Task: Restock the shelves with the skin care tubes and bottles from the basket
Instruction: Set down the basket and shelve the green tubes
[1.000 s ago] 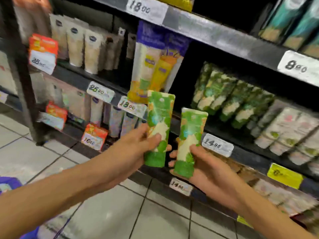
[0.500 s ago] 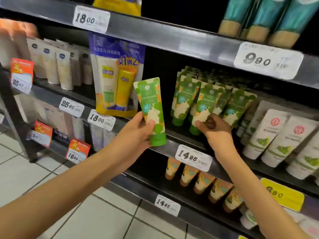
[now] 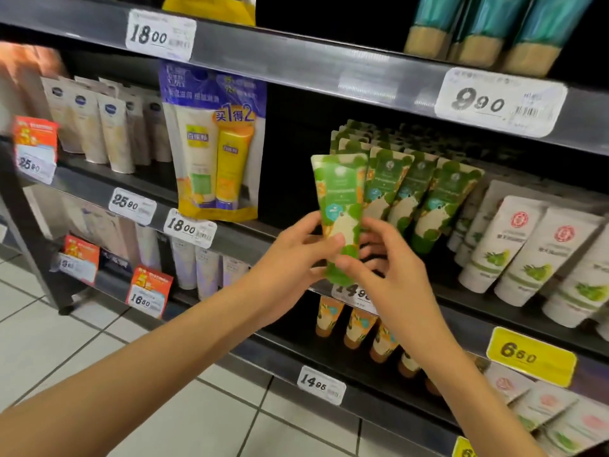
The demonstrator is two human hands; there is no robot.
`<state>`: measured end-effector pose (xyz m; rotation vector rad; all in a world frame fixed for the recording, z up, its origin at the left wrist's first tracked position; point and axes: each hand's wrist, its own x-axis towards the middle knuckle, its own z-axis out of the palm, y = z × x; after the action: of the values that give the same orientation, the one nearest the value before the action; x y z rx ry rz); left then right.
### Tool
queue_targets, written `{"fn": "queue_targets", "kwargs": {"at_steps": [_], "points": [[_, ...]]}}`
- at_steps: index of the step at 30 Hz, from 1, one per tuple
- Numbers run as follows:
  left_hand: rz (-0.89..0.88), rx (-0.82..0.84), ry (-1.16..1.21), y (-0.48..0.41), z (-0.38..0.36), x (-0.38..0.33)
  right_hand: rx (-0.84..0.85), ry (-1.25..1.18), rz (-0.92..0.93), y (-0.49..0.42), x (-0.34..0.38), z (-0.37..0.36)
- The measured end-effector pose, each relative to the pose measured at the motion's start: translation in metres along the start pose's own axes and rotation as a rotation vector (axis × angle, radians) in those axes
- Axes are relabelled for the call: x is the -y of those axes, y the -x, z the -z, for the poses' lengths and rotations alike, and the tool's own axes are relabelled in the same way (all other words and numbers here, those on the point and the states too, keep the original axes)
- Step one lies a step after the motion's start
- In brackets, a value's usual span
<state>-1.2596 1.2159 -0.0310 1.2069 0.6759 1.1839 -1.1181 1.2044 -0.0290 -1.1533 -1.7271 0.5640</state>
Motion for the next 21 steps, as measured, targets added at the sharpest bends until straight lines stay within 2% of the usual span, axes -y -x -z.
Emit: {"fn": "queue_targets", "kwargs": {"at_steps": [4,7,9,14,18,21], "points": [[0.031,0.023,0.015,-0.008,-0.018,0.003,-0.057,0.044,-0.035,-0.007,-0.001,0.016],[0.043,-0.030,-0.078,-0.008,-0.010,0.002,-0.282,0.146,-0.090,-0.022,-0.018,0.031],[0.044,-0.056,-0.147,-0.003,-0.001,0.003,-0.376,0.191,-0.167,-0.033,-0.030,0.033],[0.092,-0.161,-0.136,0.009,0.025,0.007,-0.424,0.284,-0.143,-0.043,-0.054,0.023],[0.092,-0.172,-0.178,0.025,0.036,0.003,-0.421,0.298,-0.195,-0.040,-0.045,0.021],[0.060,-0.160,-0.283,0.062,0.058,-0.007,-0.547,0.317,-0.148,-0.011,-0.024,0.010]]}}
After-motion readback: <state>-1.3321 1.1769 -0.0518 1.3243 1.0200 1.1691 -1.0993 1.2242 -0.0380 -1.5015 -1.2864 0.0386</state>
